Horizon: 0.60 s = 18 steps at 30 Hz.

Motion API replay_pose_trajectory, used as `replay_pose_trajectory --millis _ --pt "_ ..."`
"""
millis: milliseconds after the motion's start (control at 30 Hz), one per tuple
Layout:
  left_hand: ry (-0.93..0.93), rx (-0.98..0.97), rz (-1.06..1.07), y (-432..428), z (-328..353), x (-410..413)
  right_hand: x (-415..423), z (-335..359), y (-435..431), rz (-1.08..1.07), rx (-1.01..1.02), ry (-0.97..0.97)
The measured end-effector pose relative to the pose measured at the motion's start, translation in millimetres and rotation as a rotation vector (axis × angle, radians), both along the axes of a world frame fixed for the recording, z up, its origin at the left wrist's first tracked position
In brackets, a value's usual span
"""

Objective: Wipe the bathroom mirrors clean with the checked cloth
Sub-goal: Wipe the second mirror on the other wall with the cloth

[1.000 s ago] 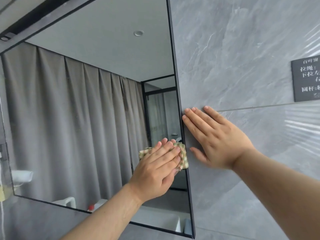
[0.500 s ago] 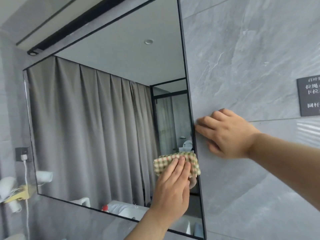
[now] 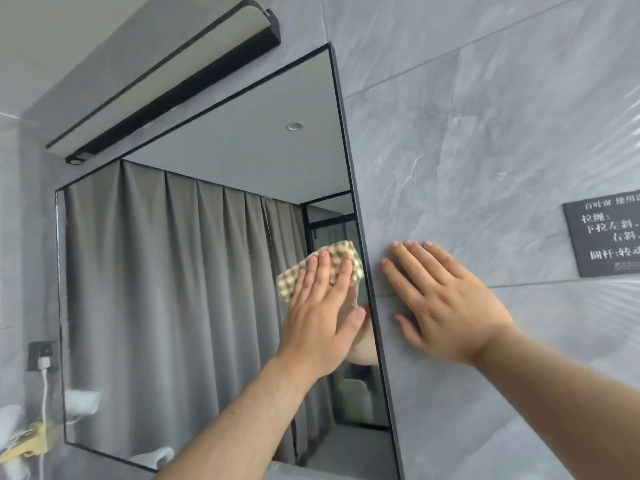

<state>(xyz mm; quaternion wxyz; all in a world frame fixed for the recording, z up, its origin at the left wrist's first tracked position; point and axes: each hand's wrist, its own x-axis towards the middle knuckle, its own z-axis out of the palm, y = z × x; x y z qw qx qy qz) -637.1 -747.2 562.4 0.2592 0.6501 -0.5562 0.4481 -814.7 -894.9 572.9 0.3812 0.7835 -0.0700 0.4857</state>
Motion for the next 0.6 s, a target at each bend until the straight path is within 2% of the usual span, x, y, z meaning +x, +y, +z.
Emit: replay_pose_trajectory --millis 67,167,333,467,600 --pt "0.02 -0.065 -0.023 -1 32 2 0 0 0 0.008 0.001 -0.003" --pt "-0.045 -0.137 0.068 2 77 -3 0 -1 -1 0.014 -0.011 0.005" --pt "-0.263 -0.071 0.185 9 125 -9 -8 11 -1 0.054 -0.063 0.015" --pt "-0.216 -0.207 0.173 -9 122 -4 -6 13 -6 0.023 -0.108 -0.001" --pt "-0.334 -0.406 0.063 -27 94 8 -5 9 -5 0.029 -0.097 -0.021"
